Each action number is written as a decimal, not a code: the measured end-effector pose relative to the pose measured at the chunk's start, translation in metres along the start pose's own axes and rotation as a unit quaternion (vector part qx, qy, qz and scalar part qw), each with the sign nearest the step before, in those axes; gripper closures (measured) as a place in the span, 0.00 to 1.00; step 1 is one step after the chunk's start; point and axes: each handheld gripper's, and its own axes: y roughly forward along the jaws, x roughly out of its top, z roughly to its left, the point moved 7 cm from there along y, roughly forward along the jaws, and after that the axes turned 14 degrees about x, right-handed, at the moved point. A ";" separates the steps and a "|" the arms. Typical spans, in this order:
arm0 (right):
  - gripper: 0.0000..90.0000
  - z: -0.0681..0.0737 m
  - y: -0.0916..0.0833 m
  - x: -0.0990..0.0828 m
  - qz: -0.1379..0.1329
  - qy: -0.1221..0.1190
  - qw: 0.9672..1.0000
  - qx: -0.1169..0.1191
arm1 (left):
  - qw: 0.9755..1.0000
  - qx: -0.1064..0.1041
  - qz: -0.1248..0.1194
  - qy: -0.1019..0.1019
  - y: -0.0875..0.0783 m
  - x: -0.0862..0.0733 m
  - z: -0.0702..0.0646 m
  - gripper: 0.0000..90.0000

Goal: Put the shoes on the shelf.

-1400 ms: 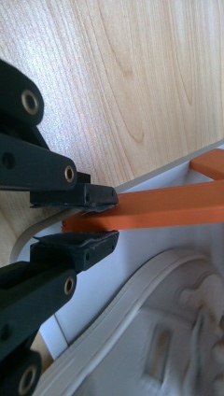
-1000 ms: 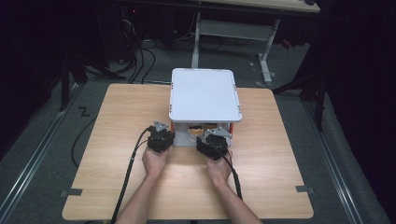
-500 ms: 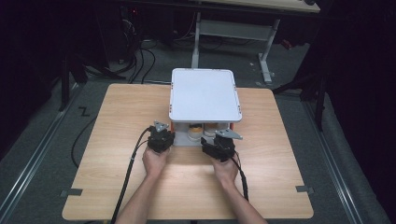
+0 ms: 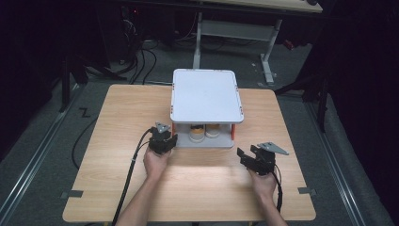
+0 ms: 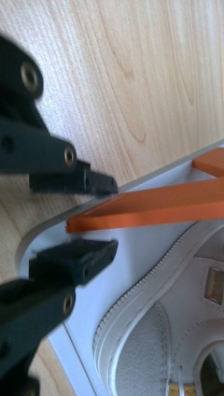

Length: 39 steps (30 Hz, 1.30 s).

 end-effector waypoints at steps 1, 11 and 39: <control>0.39 -0.005 -0.002 -0.002 0.003 0.001 1.000 -0.003 | 1.000 0.001 -0.001 0.002 -0.001 -0.001 0.000 0.65; 0.40 -0.046 -0.023 -0.023 0.031 0.010 0.998 -0.057 | 1.000 -0.010 0.001 -0.001 -0.022 -0.009 0.004 0.46; 0.37 -0.054 -0.030 -0.047 0.093 -0.022 0.992 -0.082 | 0.998 0.029 0.023 0.042 -0.083 -0.077 0.019 0.36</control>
